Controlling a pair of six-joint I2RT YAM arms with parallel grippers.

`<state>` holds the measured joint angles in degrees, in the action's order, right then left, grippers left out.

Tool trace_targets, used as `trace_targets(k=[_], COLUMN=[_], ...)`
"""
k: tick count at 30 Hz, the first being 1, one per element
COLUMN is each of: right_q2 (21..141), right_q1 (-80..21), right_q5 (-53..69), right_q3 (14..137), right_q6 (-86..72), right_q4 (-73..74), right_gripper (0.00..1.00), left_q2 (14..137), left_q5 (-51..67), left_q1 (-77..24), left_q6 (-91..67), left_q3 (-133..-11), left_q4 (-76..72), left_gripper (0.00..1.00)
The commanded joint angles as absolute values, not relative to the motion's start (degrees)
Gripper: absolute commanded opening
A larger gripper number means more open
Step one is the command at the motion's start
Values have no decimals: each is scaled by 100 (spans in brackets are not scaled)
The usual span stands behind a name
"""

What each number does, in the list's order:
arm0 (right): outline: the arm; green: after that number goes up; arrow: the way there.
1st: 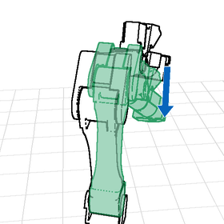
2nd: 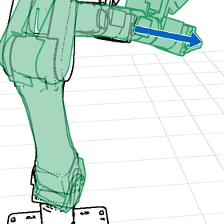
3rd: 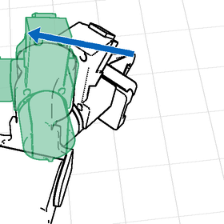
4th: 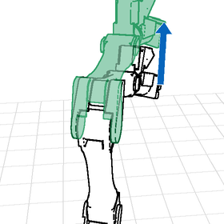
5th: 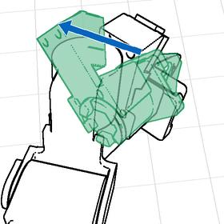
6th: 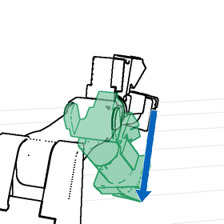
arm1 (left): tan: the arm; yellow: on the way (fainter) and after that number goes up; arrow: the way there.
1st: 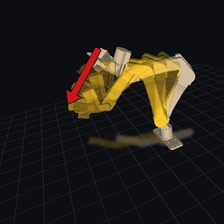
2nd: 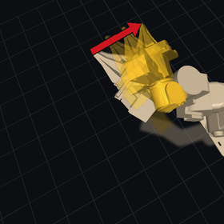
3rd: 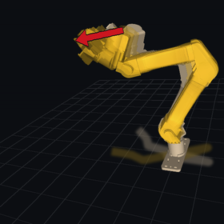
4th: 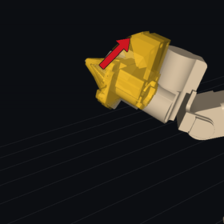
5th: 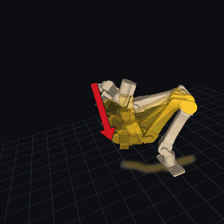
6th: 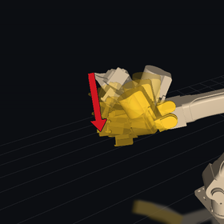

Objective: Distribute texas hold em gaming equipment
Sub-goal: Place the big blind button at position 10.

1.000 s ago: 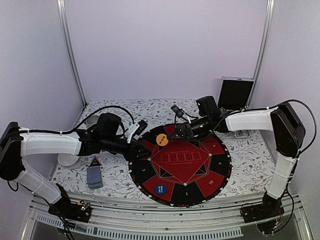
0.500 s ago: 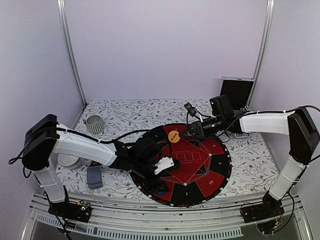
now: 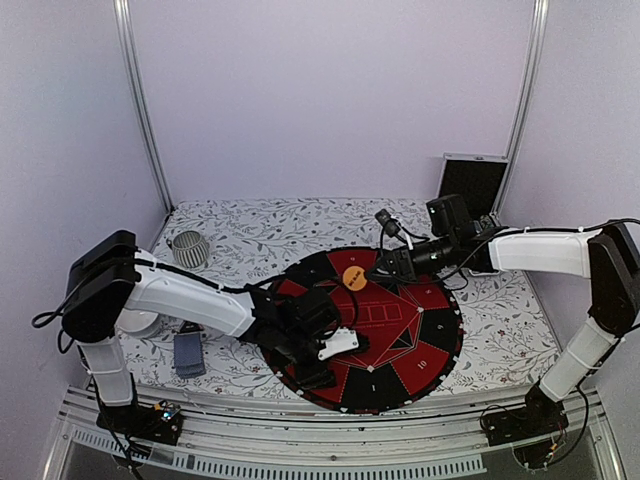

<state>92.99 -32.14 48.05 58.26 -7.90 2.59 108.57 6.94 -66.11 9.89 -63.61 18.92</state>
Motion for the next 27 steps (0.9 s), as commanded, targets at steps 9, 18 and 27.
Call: trace_targets(k=[9,18,27], right_q2=[9129,8643,8467], right_q1=[-2512,-1364,-1071], right_q5=[4725,4701,4916], right_q3=[5475,4167,3626], right_q6=[-1130,-1631,-1652], right_q4=[820,1793,2467], right_gripper=[2,2,2], left_q2=[10613,9944,9134], left_q5=[734,945,1110], left_q1=[-6628,-6342,-5604], left_q6=[790,630,-2], left_q3=[-5957,-5960,-5531], left_q4=[2374,1782,1337], left_gripper=[64,67,68])
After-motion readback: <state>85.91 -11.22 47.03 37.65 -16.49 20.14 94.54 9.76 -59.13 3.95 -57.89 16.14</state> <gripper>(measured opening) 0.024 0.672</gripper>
